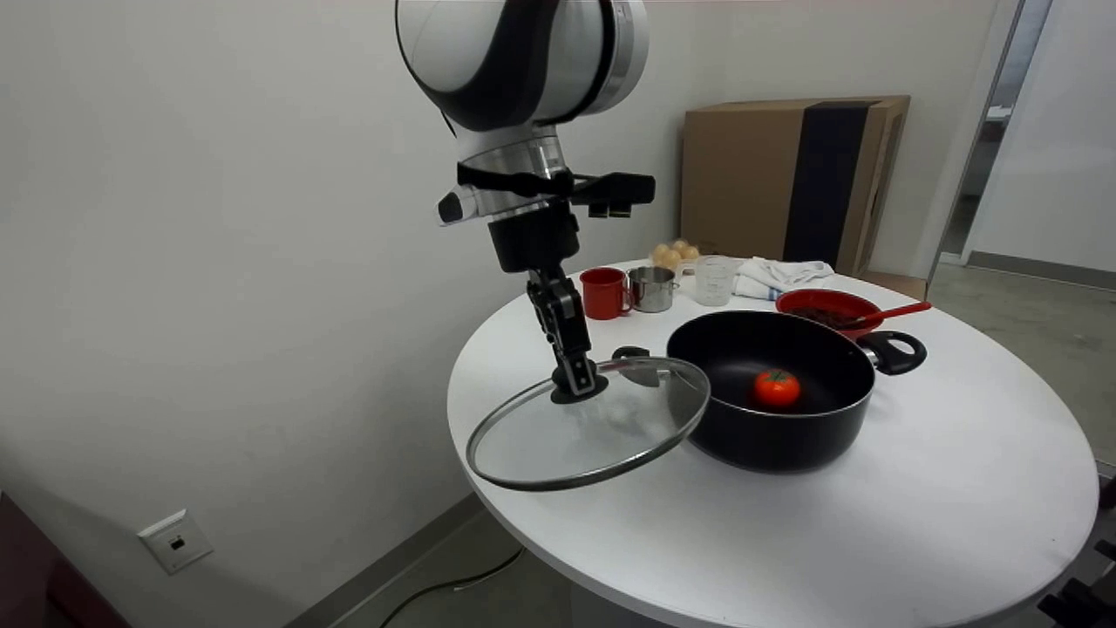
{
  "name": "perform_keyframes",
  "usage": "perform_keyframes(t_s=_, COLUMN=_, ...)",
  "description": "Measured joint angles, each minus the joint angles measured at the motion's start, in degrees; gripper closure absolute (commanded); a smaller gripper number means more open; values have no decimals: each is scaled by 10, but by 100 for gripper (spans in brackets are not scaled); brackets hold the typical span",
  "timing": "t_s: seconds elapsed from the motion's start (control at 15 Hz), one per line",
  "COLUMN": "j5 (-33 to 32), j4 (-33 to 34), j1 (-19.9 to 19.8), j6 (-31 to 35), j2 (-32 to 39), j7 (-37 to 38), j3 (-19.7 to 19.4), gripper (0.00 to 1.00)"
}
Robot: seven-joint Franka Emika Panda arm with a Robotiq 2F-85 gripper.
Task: Remove the glass lid from the pot, take out the broccoli and orange from the pot and place them on the table
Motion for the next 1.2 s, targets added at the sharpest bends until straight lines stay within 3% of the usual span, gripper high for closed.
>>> perform_keyframes(t_s=0.47, j5=26, j4=-76, j1=0, j6=-13, j2=-51, j7=-45, j3=10, gripper=74)
perform_keyframes(t_s=1.2, j5=39, j4=-44, j1=-23, j6=-13, j2=-27, j7=-38, j3=-34, gripper=74)
